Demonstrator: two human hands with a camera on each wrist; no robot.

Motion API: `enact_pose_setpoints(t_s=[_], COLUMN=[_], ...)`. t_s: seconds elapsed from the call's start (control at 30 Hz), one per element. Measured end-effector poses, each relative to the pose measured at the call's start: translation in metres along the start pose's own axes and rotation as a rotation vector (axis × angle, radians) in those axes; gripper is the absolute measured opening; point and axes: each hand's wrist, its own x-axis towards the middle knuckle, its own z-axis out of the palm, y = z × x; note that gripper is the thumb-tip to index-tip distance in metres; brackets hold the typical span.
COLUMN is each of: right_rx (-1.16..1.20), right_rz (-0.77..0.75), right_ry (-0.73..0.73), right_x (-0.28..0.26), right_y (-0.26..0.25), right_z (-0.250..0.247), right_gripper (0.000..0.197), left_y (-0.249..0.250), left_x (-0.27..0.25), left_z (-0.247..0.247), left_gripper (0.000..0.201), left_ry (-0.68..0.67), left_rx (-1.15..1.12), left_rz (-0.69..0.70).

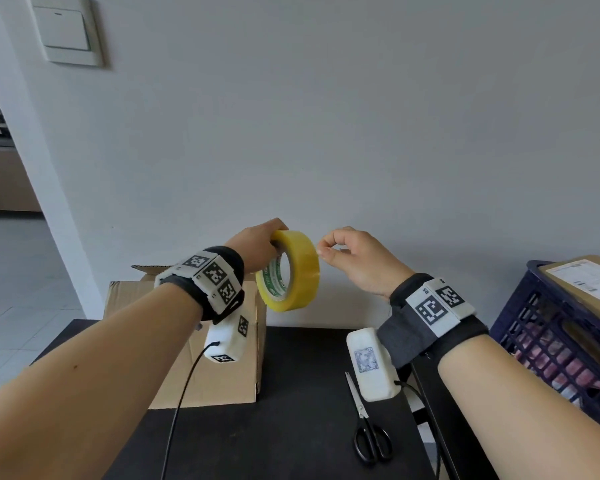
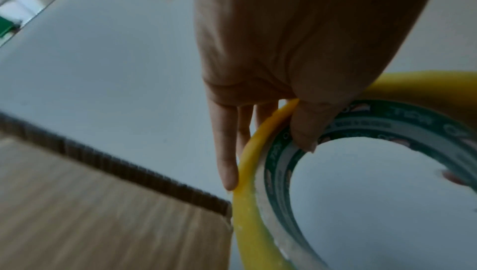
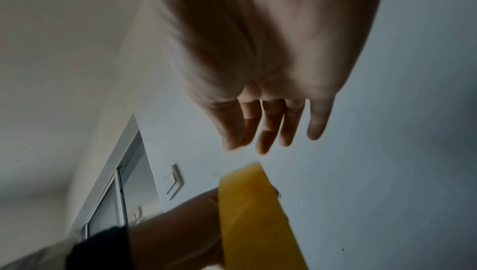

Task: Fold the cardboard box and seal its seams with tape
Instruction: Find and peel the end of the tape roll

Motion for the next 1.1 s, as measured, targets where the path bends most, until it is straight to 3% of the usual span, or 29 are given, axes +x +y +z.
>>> enact_pose_setpoints(t_s=[0.1, 0.17, 0.23, 0.33, 0.4, 0.53, 0.6, 0.67, 0.73, 0.83, 0.97, 1.1], right_rx=[0.228, 0.451, 0.502, 0.27, 0.179, 0.193, 0.139, 0.039, -0.02, 0.004, -0.004, 0.008], right_rz=[0.012, 0.053, 0.095, 0.187, 0.244, 0.211, 0.185, 0.185, 0.19, 0.188, 0.154, 0.141], right_ry=[0.216, 0.317, 0.309, 0.142, 0.09, 0.19, 0.211, 0.207, 0.193, 0.201, 0.202, 0.195], right_x=[0.001, 0.002, 0.002, 0.0, -0.001, 0.0, 0.0, 0.0, 0.001, 0.003, 0.005, 0.006], right_y=[0.001, 0.002, 0.004, 0.006, 0.009, 0.013, 0.012, 0.01, 0.008, 0.007, 0.003, 0.001], right_z=[0.0, -0.001, -0.003, 0.002, 0.011, 0.021, 0.022, 0.024, 0.025, 0.028, 0.029, 0.029], right_gripper=[0.007, 0.021, 0.053, 0.084, 0.076, 0.034, 0.031, 0.031, 0.03, 0.025, 0.027, 0.026], left_y=[0.004, 0.006, 0.005, 0.004, 0.004, -0.001, -0.001, 0.001, 0.006, 0.002, -0.009, -0.011], left_x=[0.0, -0.001, 0.0, 0.0, -0.001, -0.001, -0.001, -0.003, -0.007, -0.009, -0.009, -0.011], left_z=[-0.003, -0.003, -0.001, 0.001, 0.001, 0.001, -0.003, -0.009, -0.013, -0.01, -0.01, -0.012], left_gripper=[0.023, 0.021, 0.022, 0.023, 0.023, 0.031, 0.039, 0.029, 0.014, 0.037, 0.017, 0.021], left_ry=[-0.072, -0.08, -0.061, -0.048, -0.035, 0.009, 0.083, 0.184, 0.186, 0.166, 0.217, 0.26], left_rx=[-0.106, -0.193, -0.256, -0.296, -0.315, -0.245, -0.275, -0.428, -0.523, -0.27, -0.284, -0.281], left_rz=[-0.029, -0.069, -0.102, -0.143, -0.158, -0.073, 0.006, 0.052, 0.053, 0.063, 0.096, 0.094])
